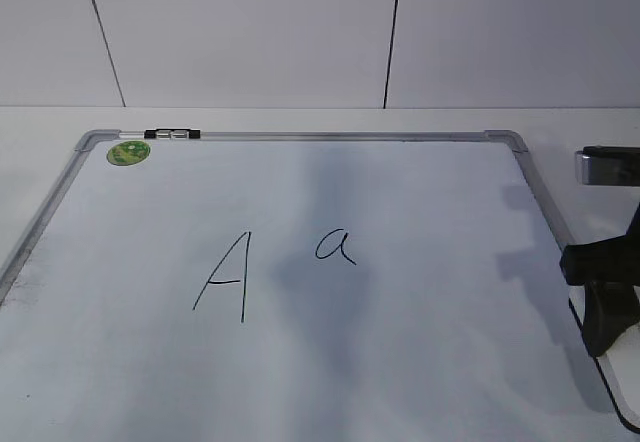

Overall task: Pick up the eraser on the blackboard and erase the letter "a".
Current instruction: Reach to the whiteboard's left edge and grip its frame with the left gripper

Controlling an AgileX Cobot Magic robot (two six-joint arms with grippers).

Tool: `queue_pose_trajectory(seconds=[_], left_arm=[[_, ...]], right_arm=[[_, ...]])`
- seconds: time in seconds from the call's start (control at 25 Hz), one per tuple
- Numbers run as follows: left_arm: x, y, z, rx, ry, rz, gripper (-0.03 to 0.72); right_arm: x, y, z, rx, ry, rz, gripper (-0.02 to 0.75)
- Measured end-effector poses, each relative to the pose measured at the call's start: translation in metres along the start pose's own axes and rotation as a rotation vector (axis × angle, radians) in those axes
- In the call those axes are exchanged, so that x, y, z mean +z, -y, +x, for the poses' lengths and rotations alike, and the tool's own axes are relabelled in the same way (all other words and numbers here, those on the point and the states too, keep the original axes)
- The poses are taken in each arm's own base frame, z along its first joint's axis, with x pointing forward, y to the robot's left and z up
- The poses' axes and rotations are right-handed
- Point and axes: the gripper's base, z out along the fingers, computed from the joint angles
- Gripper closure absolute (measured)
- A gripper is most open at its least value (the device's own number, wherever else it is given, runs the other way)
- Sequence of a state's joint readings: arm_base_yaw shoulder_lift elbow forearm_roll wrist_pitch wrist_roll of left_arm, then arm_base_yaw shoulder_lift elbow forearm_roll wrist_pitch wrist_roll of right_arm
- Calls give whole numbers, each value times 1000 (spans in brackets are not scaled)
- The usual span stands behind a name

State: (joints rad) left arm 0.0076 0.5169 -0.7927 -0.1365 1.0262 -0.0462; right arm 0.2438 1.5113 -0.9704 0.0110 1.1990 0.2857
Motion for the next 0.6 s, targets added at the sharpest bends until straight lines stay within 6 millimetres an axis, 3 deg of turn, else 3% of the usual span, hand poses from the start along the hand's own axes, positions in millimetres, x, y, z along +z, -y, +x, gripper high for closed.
queue_pose_trajectory(seconds=[0.28,0.6], left_arm=[[50,-2,-35,-22,-173,-24,449],[135,-10,-55,-53,-393,-56,449]], right_arm=[[0,-2,1,9,-7,-23,181],[-1,-3,1,2,-11,-34,182]])
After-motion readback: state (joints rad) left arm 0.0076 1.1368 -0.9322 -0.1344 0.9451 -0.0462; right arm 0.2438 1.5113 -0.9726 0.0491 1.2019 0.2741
